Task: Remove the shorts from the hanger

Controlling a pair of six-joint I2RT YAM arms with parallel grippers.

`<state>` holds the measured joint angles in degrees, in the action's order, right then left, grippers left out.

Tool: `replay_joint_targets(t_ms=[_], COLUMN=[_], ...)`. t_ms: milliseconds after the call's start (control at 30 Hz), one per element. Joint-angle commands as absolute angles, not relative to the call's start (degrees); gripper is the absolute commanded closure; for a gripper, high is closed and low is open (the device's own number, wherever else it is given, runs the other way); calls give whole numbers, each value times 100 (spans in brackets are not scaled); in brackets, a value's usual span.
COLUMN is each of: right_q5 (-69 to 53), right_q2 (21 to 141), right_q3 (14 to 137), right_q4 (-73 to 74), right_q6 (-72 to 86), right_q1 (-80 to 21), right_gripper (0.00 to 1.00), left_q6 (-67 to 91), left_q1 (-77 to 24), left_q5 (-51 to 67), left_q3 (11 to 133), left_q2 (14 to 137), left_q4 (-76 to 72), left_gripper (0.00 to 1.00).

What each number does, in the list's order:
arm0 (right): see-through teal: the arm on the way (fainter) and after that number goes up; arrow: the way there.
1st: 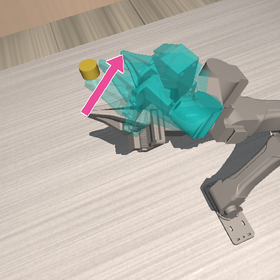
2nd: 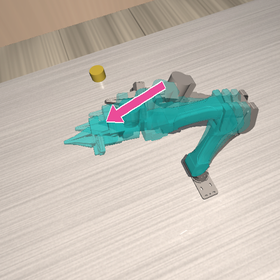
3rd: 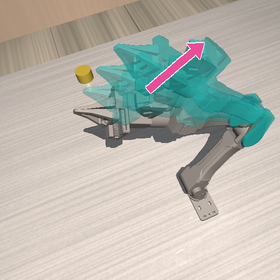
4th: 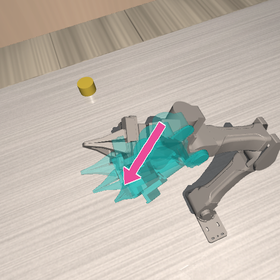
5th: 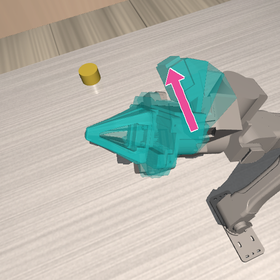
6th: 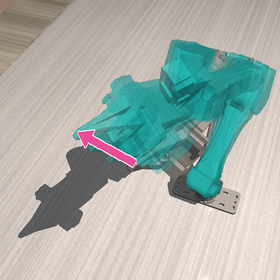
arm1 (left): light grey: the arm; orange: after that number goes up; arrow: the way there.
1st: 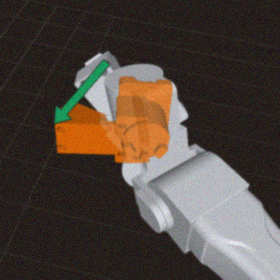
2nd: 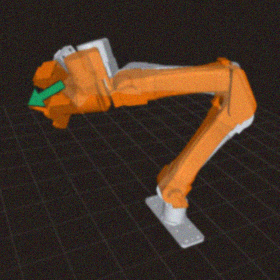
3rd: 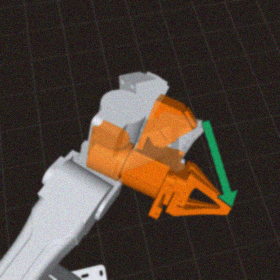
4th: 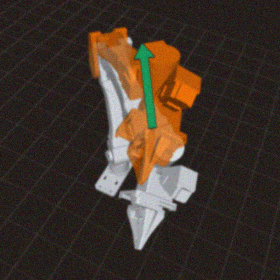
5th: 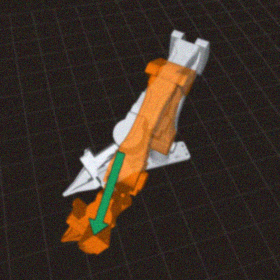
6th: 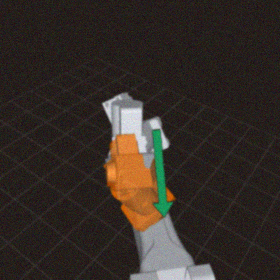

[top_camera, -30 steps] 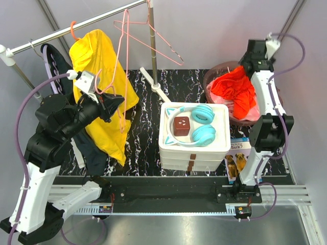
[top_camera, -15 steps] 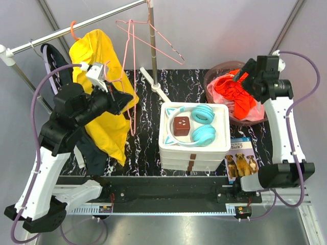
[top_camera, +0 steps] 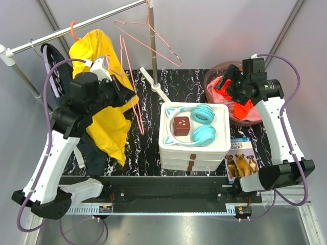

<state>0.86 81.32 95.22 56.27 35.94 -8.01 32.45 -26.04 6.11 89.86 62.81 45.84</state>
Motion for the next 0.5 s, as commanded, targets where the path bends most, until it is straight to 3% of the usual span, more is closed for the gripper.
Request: replay_joint_targets(t_ms=[0, 200, 467], right_q5=[-517, -1669, -1749], right_q2=[8209, 8156, 8506], right_q3=[9896, 10142, 10922], right_q4=[5599, 4678, 3472], right_q6=[3384, 2515, 1679], right_q1=[-1010, -1809, -3768], right_gripper=[0, 0, 0], left_q6=[3700, 4006, 4596], left_q1=[-2443, -2259, -1793], left_q5=[456, 466, 615], left_q3=[9386, 9729, 10353], left_q2=[6652, 6969, 7312], left_q4=[4422, 4412, 4561], left_gripper=[100, 100, 100])
